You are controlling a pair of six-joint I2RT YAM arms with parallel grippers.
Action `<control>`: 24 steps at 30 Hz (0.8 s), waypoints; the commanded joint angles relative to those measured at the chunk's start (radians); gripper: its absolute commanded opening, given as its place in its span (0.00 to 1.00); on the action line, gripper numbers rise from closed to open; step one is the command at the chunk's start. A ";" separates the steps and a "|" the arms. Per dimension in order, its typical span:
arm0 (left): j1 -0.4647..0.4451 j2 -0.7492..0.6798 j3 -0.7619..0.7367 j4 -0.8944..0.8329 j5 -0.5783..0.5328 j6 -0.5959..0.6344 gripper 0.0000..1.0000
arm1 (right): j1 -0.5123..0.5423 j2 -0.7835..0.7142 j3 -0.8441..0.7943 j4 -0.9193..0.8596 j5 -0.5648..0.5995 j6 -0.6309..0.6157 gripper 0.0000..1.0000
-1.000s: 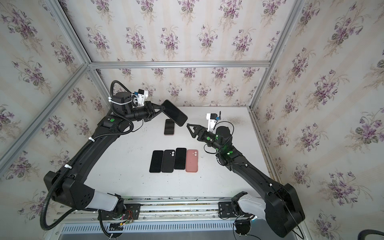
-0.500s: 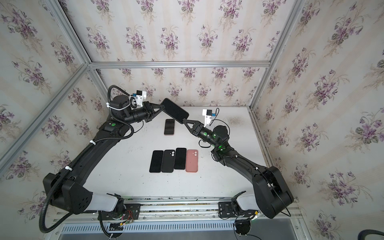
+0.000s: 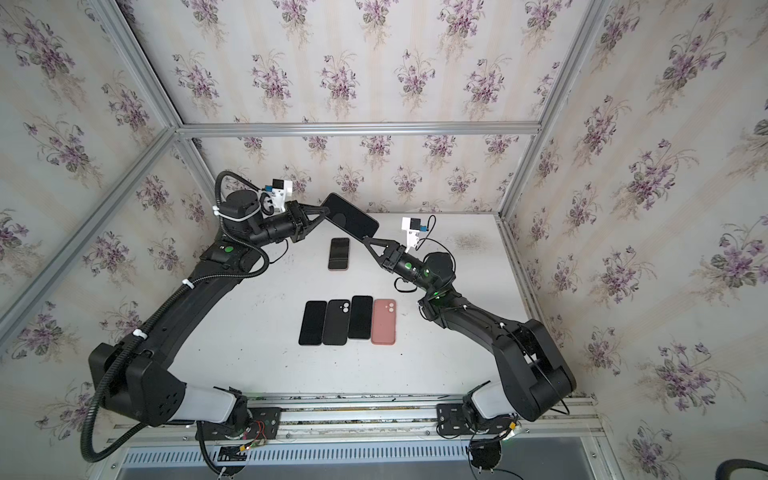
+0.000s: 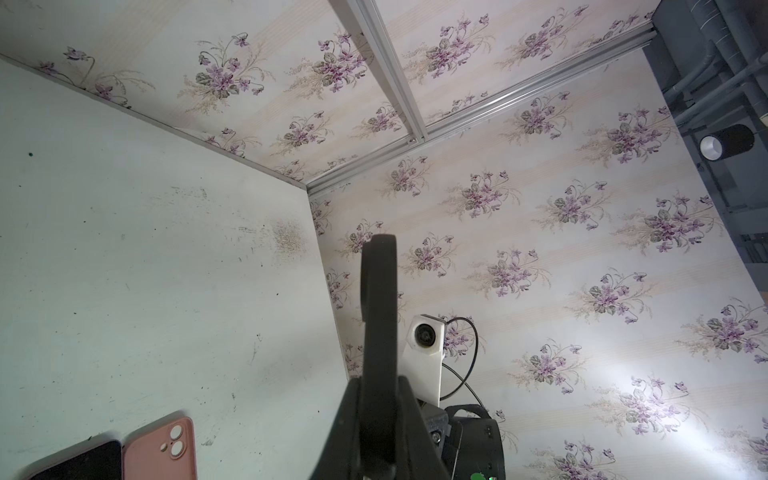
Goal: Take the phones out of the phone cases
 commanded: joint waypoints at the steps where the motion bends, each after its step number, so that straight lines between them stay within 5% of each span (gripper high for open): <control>1: 0.001 0.002 0.003 0.084 0.007 -0.012 0.00 | 0.002 0.011 0.027 0.098 -0.024 0.023 0.32; 17: 0.002 0.013 0.004 0.084 0.003 -0.017 0.00 | 0.003 0.053 0.009 0.191 -0.034 0.061 0.05; 24: 0.003 0.024 0.027 0.085 0.036 -0.065 0.00 | 0.002 0.066 -0.007 0.234 -0.115 -0.037 0.03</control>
